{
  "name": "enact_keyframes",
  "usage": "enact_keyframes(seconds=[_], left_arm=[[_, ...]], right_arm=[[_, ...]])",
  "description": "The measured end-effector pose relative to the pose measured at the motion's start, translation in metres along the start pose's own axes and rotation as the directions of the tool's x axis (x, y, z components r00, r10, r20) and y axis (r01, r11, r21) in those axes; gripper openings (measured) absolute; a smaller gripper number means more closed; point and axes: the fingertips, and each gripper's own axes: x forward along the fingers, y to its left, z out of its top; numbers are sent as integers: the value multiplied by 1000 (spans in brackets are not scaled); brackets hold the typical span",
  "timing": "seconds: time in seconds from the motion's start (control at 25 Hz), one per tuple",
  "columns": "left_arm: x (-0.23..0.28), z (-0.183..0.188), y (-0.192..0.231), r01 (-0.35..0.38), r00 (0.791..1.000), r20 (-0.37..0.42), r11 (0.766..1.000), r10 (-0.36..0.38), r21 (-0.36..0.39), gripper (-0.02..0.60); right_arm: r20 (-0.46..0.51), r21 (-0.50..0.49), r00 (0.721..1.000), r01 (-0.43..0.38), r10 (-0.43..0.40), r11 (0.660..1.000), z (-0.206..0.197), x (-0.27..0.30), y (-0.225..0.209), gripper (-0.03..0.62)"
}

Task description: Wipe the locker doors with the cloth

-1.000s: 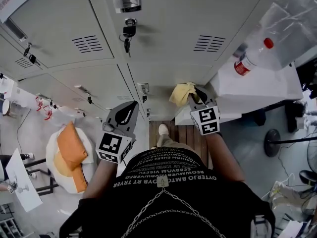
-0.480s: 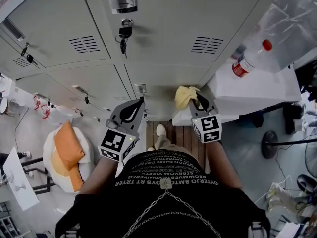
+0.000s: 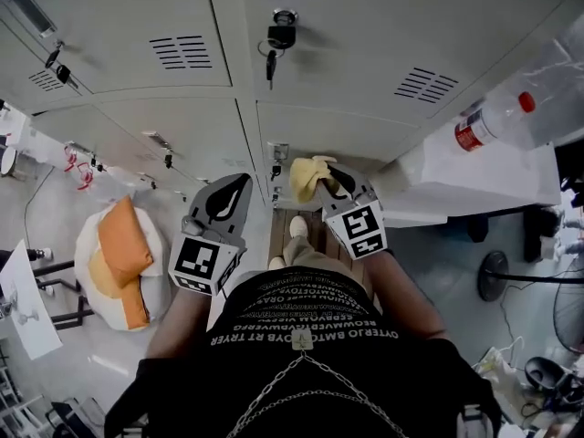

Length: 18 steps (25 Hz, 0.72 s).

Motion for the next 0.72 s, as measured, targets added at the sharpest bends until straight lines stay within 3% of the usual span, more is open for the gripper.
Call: enact_keyframes(seconds=[0.36, 0.72], left_arm=[[-36, -22, 22, -85, 996, -41, 996, 84, -38, 5], [-52, -41, 32, -112, 992, -68, 992, 107, -63, 5]], right_arm=[[-55, -19, 984, -168, 167, 986, -15, 68, 65, 71], [-67, -40, 985, -162, 159, 986, -43, 84, 63, 69]])
